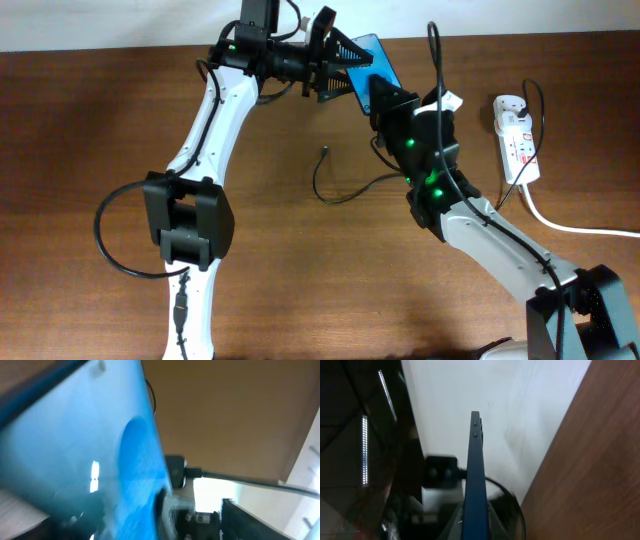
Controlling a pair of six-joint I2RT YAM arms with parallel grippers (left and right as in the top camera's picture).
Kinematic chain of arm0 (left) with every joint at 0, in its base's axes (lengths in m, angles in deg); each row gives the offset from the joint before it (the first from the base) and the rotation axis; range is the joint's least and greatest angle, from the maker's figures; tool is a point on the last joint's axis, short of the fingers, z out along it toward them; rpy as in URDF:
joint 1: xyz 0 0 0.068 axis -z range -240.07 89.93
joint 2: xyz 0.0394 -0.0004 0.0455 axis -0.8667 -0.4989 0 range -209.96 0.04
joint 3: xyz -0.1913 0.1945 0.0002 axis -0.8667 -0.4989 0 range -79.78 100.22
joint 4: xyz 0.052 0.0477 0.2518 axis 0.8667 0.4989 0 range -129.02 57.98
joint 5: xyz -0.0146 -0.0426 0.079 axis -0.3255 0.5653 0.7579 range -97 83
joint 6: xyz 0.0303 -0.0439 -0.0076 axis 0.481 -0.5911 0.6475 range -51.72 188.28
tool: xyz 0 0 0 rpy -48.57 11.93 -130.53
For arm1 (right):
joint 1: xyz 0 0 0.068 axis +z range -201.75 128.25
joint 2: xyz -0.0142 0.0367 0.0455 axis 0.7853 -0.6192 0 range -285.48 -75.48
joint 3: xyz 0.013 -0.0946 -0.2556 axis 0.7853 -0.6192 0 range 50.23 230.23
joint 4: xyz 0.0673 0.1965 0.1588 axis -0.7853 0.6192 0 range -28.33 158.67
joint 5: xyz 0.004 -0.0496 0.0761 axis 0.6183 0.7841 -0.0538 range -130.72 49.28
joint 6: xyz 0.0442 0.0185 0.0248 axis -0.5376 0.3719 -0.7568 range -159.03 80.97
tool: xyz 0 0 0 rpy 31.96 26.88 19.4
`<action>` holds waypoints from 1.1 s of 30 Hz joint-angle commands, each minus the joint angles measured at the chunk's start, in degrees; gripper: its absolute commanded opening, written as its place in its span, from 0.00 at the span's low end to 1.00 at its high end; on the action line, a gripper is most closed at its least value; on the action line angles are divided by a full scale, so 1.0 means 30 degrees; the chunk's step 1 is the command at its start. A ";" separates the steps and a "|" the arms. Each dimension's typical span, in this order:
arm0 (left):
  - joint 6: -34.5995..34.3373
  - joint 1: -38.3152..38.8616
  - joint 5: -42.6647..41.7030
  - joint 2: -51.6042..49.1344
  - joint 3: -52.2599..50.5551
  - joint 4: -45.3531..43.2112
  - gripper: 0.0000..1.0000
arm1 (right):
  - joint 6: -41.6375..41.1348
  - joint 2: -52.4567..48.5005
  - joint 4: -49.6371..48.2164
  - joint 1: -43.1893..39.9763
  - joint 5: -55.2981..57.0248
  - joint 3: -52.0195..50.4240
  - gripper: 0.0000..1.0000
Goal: Plug charger to phone and switch on socket
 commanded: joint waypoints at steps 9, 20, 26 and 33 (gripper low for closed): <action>-0.3577 0.0590 0.2805 0.0080 0.0175 -0.1049 0.37 | -0.0743 -0.0328 -0.0386 0.0357 -0.0036 0.0772 0.04; -0.4503 0.0707 0.4889 0.0080 0.0175 -0.2149 0.00 | -0.0430 -0.0612 -0.0525 0.0357 -0.0138 0.0794 0.30; -0.3606 -0.1217 0.5005 0.0080 0.0175 -0.2310 0.00 | 0.3657 -0.0590 -0.0393 -0.0452 -0.1260 0.0794 0.80; 0.1858 -0.5209 0.4364 0.0073 0.0160 0.2317 0.00 | 0.9879 -0.0597 0.6601 -0.3949 -0.8888 0.0903 0.98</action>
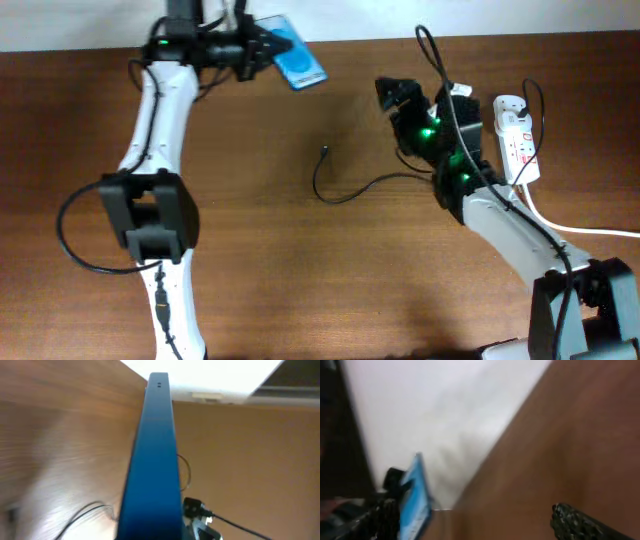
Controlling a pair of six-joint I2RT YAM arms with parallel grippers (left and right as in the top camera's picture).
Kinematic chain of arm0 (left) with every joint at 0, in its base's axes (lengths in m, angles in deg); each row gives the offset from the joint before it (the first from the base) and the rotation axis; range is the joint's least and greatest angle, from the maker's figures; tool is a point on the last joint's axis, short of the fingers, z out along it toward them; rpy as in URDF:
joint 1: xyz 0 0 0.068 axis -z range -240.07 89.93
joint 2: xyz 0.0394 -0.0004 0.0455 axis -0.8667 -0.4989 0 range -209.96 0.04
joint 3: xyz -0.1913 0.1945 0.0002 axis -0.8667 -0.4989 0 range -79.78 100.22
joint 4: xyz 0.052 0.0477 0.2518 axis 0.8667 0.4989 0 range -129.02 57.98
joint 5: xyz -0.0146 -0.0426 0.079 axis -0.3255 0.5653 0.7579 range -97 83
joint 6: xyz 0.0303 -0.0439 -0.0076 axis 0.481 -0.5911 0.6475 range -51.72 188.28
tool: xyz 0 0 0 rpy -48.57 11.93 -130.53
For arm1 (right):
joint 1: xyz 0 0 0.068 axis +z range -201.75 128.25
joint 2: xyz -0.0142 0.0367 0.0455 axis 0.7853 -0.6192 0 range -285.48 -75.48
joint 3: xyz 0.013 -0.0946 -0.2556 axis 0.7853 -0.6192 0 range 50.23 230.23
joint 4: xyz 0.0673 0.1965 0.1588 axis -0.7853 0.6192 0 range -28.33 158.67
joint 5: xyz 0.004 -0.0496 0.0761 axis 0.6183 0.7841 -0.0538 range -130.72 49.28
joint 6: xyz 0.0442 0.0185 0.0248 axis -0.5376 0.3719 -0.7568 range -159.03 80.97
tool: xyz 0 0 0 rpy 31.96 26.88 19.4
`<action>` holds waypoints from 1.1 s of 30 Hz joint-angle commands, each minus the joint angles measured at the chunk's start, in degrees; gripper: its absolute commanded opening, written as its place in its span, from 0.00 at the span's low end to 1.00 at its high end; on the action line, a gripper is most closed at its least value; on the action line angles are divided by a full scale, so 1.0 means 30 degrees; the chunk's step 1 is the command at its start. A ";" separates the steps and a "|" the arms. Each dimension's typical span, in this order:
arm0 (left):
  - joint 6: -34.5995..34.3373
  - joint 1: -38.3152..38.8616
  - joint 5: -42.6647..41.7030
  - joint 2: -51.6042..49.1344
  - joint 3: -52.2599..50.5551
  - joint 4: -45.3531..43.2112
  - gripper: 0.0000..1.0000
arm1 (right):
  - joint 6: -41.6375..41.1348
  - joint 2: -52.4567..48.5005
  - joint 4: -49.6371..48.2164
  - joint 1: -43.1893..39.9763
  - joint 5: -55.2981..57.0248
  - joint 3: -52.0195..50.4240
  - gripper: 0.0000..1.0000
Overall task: Plug charger to phone and switch on socket
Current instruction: 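Release the phone with the right gripper and grasp the USB-C cable end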
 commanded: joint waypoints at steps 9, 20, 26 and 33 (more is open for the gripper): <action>0.7664 -0.2885 -0.3024 0.0066 0.0124 0.4328 0.00 | 1.3034 -0.4648 1.5242 0.0539 -0.4670 0.9398 0.99; 0.5501 -0.3519 -0.2951 0.0066 0.0124 0.4109 0.00 | 0.9755 -0.9049 1.2553 0.3045 -0.4036 0.9464 0.56; 0.5566 -0.3526 -0.2812 0.0066 0.0117 0.4175 0.00 | 0.8684 -0.9435 1.2203 0.3045 -0.3898 0.9464 0.51; 0.5574 -0.3526 -0.2827 0.0066 0.0117 0.4415 0.00 | 0.6841 -1.0695 1.1293 0.3045 -0.4109 0.9464 0.38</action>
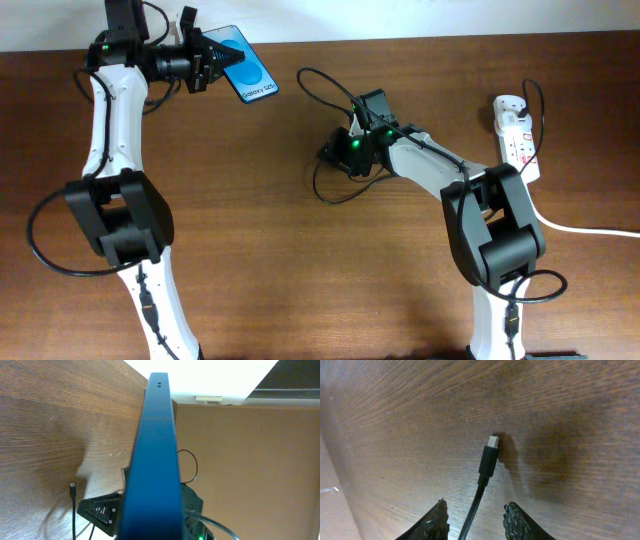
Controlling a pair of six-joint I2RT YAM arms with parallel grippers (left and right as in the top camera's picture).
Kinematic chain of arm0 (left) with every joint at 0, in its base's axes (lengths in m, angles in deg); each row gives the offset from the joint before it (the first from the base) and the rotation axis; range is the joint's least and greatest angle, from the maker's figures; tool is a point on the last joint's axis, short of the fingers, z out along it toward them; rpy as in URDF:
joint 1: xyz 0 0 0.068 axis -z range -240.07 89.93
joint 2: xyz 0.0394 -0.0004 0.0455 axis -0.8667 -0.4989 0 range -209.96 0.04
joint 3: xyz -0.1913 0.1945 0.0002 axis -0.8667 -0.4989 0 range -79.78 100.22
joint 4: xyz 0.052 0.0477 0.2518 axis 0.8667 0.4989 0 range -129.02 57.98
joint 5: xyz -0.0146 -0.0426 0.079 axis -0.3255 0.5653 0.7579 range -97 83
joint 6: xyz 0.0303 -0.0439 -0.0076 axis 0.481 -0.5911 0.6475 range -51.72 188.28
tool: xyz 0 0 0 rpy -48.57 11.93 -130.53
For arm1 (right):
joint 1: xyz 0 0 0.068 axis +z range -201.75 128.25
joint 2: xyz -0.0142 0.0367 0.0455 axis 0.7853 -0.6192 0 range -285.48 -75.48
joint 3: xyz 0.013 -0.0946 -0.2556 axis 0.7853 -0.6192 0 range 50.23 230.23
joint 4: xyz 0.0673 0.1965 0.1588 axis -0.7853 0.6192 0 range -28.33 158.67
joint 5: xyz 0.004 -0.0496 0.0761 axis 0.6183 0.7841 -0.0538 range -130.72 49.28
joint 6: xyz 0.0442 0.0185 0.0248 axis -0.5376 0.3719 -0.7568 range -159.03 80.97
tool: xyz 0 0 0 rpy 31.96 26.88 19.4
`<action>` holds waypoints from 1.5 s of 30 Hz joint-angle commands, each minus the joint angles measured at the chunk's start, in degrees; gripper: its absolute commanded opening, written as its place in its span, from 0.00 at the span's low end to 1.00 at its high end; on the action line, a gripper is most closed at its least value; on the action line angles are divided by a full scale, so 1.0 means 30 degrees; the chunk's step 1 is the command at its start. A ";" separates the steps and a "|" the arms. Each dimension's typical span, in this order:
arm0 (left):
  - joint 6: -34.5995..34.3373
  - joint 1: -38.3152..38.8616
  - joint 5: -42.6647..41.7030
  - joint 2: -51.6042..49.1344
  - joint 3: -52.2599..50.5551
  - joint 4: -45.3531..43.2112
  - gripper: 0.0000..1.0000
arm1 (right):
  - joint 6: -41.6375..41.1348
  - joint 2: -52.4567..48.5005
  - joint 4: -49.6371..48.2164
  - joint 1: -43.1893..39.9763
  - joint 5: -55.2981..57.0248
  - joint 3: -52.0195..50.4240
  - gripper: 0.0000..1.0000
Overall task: Plug charger to phone and switch on socket
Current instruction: 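Release the phone with the right gripper and grasp the USB-C cable end, then raise the USB-C connector with the right gripper under the phone's port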
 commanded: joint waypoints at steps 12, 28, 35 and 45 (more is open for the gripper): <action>-0.0102 -0.0080 -0.0663 0.0066 0.0153 0.0022 0.00 | -0.2973 -0.1916 -0.2936 0.0262 -0.0328 0.0226 0.28; 0.0874 0.0073 -0.0729 0.0066 0.0153 0.1384 0.00 | 0.5603 0.0087 -0.2718 -0.1443 -0.4911 0.0342 0.04; 0.4962 0.1341 -0.4422 0.0066 0.0153 0.1727 0.00 | 1.0295 0.7366 0.2652 -0.4422 -0.9697 0.0342 0.04; 0.6907 0.4277 -0.6375 0.0066 0.0160 0.1705 0.00 | 1.1482 1.4120 0.9566 -0.6251 -0.9486 -0.0168 0.04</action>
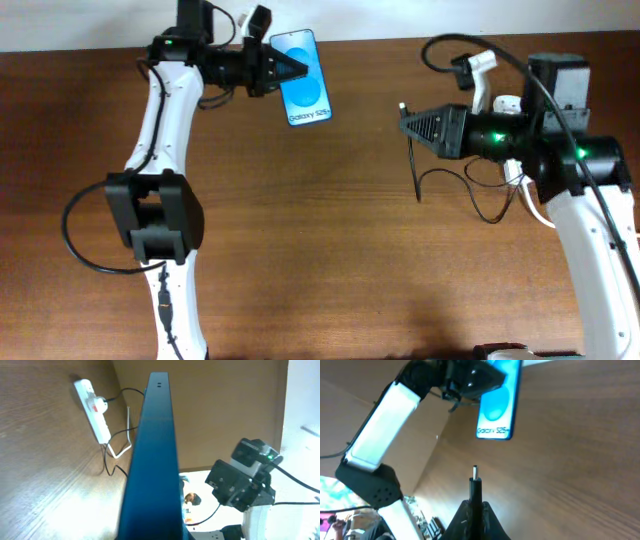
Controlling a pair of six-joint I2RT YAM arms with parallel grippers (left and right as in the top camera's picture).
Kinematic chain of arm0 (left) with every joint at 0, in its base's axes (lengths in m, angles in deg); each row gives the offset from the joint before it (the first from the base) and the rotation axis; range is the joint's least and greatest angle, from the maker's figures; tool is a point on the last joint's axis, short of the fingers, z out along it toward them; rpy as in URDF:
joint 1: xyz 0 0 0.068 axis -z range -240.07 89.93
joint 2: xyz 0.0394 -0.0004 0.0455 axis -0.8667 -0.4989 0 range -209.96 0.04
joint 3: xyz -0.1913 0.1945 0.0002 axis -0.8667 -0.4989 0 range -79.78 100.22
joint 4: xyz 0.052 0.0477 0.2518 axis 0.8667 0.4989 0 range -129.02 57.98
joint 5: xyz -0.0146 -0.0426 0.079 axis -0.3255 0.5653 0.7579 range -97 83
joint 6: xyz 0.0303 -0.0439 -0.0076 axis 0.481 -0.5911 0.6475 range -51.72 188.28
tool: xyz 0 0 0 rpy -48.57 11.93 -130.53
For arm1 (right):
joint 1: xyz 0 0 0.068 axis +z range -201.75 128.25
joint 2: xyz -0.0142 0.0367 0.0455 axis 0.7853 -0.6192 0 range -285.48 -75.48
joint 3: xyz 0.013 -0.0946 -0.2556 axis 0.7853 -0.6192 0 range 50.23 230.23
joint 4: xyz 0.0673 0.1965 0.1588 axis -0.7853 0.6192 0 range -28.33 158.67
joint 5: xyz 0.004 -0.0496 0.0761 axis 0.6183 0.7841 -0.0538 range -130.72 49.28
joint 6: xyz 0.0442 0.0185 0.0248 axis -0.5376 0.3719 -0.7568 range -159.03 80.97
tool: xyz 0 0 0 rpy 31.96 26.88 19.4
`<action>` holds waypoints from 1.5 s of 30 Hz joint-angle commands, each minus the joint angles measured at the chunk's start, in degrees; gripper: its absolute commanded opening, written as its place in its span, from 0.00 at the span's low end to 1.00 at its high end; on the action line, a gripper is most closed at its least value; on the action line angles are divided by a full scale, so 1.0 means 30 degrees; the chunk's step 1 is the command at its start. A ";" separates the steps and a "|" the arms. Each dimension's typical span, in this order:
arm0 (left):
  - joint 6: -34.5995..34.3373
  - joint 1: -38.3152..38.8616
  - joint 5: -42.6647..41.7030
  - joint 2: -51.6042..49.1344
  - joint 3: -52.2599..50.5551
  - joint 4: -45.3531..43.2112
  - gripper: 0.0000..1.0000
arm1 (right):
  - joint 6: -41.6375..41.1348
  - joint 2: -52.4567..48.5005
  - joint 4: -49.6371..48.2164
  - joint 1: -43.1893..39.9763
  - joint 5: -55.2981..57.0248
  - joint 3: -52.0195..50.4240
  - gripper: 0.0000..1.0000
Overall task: Plug charger to phone and switch on socket
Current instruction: 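Raise the USB-C connector with the right gripper under the phone's port, then push the connector up into the phone's bottom port with the right gripper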
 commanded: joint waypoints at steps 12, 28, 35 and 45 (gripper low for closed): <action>-0.5829 0.0772 0.0481 0.0066 0.0160 -0.4852 0.00 | -0.6754 -0.5676 -0.9100 0.5770 0.0066 -0.2907 0.04; -1.2939 -0.1020 -0.1617 0.0066 0.0160 -1.2131 0.00 | -1.2400 -0.5792 -1.6531 0.4925 -0.1719 -0.2936 0.04; -1.2815 -0.0707 -0.1625 0.0066 0.0160 -1.2269 0.00 | -1.2794 -0.6725 -1.7551 0.5333 -0.1588 -0.2994 0.04; -1.2699 -0.0546 -0.1617 0.0066 0.0160 -1.3070 0.00 | -1.4732 -0.7934 -2.1675 0.5333 -0.2943 -0.3104 0.04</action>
